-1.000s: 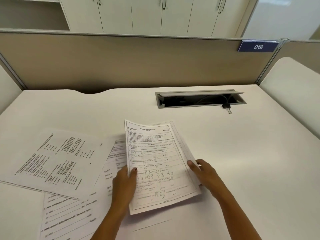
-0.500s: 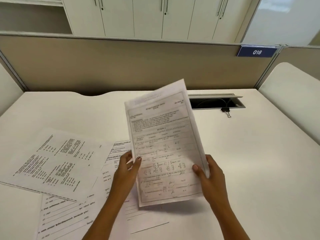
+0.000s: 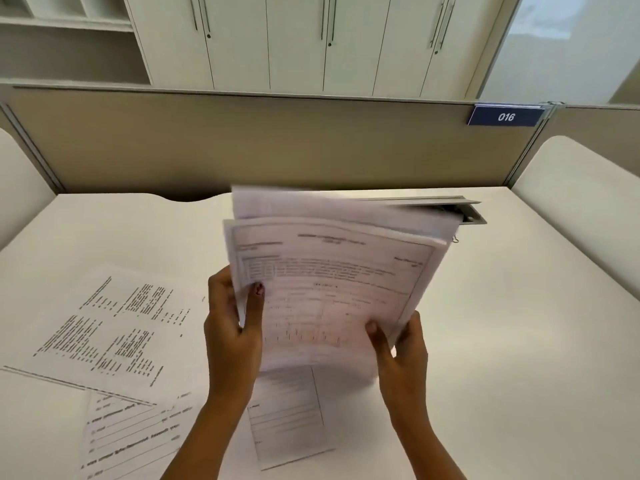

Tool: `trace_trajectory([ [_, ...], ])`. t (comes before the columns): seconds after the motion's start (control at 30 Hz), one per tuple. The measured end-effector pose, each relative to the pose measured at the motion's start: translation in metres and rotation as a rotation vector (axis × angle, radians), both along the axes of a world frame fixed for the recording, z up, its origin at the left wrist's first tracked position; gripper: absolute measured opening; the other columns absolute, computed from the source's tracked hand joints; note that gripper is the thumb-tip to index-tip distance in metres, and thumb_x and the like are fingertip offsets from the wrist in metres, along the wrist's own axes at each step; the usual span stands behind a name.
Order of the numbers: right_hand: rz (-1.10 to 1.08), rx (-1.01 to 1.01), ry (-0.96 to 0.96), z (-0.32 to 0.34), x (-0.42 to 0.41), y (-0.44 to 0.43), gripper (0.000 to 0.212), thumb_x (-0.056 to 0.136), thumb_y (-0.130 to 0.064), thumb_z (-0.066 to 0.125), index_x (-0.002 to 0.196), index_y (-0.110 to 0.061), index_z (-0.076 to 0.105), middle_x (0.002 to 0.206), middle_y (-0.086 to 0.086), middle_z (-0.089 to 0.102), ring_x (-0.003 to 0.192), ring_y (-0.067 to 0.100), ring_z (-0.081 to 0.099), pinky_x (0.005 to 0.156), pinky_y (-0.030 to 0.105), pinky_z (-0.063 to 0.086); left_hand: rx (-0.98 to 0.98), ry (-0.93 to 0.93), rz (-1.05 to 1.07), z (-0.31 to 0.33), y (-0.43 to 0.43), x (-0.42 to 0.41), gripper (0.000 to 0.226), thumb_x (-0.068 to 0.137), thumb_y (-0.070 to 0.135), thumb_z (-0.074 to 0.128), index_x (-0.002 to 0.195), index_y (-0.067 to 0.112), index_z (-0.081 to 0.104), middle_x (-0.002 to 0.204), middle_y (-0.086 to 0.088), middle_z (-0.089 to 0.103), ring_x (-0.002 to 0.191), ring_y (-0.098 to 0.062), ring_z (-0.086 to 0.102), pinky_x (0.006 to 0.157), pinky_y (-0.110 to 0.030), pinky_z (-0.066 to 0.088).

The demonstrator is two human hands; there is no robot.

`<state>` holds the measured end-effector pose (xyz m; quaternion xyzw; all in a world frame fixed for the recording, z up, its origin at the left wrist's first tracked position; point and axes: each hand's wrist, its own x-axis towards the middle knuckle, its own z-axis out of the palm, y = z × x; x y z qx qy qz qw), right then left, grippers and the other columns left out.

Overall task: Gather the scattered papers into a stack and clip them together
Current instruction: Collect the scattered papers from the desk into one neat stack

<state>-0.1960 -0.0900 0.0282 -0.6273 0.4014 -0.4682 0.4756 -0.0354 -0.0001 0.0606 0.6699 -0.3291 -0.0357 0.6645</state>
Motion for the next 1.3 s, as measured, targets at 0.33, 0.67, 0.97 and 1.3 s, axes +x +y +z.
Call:
trace_trajectory([
  [0.33,0.000,-0.039,-0.103,-0.004,0.005,0.010,0.022,0.098,-0.009,0.040,0.096,-0.030,0.045,0.091,-0.029,0.059,0.089,-0.005,0.060,0.064,0.011,0.055,-0.043,-0.023,0.063,-0.012,0.003,-0.014,0.016,0.093,0.034,0.034,0.105,0.026,0.040,0.105,0.004,0.059,0.091,0.000,0.060,0.062,-0.012,0.054],
  [0.67,0.002,0.042,0.011,-0.035,0.009,0.010,0.018,0.099,-0.013,0.036,0.096,-0.030,0.041,0.107,-0.004,0.058,0.095,0.013,0.062,0.070,0.018,0.058,0.136,0.092,-0.015,-0.054,0.005,-0.012,0.038,0.089,0.045,0.033,0.119,0.025,0.042,0.114,-0.002,0.061,0.095,-0.019,0.064,0.069,-0.021,0.058],
  [0.97,0.013,-0.067,0.081,-0.028,0.009,0.013,0.010,0.099,-0.020,0.038,0.099,-0.027,0.045,0.099,-0.007,0.061,0.089,0.001,0.061,0.063,0.012,0.055,0.178,-0.128,0.029,-0.043,0.023,0.001,0.027,0.093,0.030,0.049,0.109,0.009,0.057,0.101,-0.006,0.067,0.069,-0.009,0.066,0.055,-0.013,0.054],
  [1.3,0.126,-0.004,0.146,-0.021,0.016,0.033,0.014,0.094,-0.024,0.054,0.107,-0.019,0.053,0.096,-0.013,0.064,0.083,-0.006,0.063,0.064,0.009,0.052,0.183,0.095,0.095,-0.040,0.070,0.022,0.023,0.090,0.025,0.057,0.109,0.014,0.064,0.097,-0.002,0.069,0.087,-0.018,0.067,0.072,-0.036,0.058],
])
